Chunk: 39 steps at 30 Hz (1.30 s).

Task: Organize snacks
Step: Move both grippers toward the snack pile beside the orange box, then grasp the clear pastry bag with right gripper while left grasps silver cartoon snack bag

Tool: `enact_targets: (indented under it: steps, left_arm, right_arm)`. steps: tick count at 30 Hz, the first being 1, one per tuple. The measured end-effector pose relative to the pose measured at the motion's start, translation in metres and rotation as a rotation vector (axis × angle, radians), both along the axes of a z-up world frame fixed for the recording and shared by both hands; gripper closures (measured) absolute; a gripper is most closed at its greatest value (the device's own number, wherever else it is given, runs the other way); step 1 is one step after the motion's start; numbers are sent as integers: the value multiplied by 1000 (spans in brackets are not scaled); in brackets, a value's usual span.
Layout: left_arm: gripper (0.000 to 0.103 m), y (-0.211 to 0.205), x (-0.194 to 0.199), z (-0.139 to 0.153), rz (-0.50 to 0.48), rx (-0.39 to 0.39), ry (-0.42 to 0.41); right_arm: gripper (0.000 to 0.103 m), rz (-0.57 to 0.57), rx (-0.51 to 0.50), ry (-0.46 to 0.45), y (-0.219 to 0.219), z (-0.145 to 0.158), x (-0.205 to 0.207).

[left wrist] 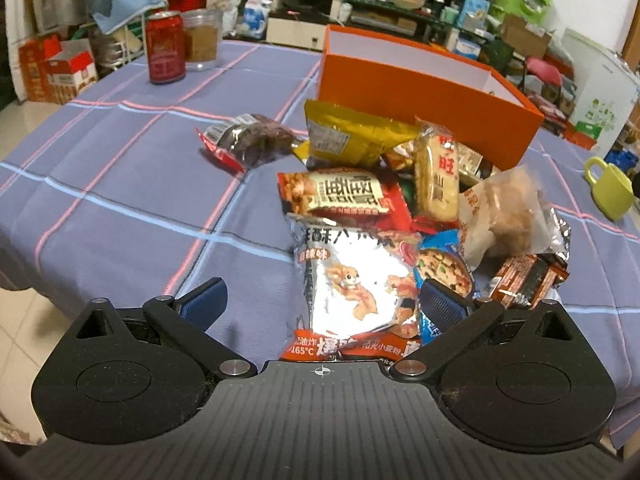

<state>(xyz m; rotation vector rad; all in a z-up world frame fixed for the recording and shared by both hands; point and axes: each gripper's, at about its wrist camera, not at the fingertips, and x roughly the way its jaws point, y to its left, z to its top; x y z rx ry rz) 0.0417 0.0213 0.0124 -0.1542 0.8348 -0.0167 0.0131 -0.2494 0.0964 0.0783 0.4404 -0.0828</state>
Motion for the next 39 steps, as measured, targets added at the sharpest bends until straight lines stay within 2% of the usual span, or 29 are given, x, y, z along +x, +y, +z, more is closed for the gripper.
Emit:
enact_targets:
  steps: [5,12,16,20,22,26,29,34,39]
  left_arm:
    - [15,1,-2,-2,12,-7,2]
    - [15,3,0,-6,17,-33,11]
    - [15,-1,5,-8,20,-45,21]
    - [15,-11,10,-13,10,-10,38]
    - [18,-13,13,-15,7,6,41]
    - [32,-12,16,-18,2,26,36]
    - [38,-8,19,-21,5,25,47]
    - [38,-5,24,-27,-17,23,61]
    - [38,0,29,-27,-21,21,59]
  right_arm:
    - [1,-45,-20,27,7,-5,3]
    - [1,-31,26,35,5,-2,8]
    - [1,1,15,62,11,-6,14]
    - [1,30,-24,87,19,-10,17]
    - [1,37,-49,88,23,-11,17]
    - [1,86,-30,73,27,-11,13]
    - [1,115,-56,68,36,-15,14]
    - [3,236,-93,98,62,-31,28]
    - [9,228,-28,154,62,-35,47]
